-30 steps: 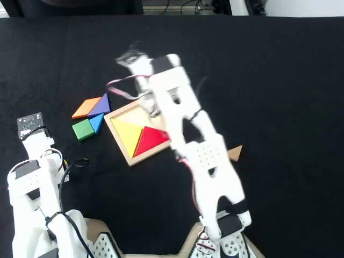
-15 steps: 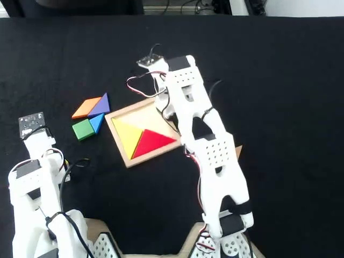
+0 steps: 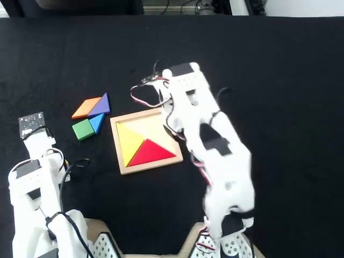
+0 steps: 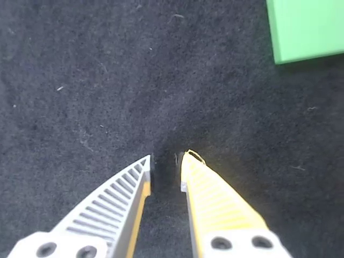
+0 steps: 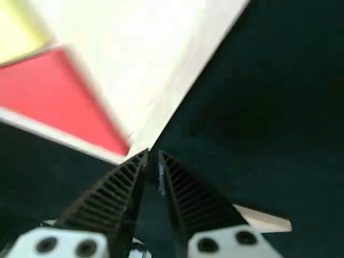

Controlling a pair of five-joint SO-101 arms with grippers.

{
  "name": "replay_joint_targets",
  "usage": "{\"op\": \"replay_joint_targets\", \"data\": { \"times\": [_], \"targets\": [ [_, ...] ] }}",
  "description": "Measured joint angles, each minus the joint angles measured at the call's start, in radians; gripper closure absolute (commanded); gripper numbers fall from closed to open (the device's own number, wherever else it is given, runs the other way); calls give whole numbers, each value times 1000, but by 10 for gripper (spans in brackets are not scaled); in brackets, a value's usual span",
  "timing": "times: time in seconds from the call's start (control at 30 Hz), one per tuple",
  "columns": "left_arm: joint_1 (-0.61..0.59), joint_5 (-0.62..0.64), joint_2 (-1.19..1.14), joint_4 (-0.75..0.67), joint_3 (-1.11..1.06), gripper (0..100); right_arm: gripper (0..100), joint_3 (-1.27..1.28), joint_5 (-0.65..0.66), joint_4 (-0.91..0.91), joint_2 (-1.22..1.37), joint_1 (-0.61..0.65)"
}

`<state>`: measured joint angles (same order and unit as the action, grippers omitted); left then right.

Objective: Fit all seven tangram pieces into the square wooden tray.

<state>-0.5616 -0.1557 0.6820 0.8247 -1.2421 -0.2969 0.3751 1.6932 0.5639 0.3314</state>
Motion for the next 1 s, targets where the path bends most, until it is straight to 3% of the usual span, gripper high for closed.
{"op": "replay_joint_targets", "data": {
  "times": [0.2,0.37,0.63,0.83,1.0],
  "targets": [
    [26,2,0,-26,0,892,988,460,-9,-192,-575,0],
    [187,0,0,-104,3,891,988,778,-52,-373,-914,-9],
    [460,63,-201,-127,133,892,988,948,-150,-555,-965,-222],
    [512,66,-506,-84,336,895,988,1097,-195,-773,-965,-285],
    [476,68,-620,-49,468,895,988,1162,-203,-921,-965,-381]
  ]
}}
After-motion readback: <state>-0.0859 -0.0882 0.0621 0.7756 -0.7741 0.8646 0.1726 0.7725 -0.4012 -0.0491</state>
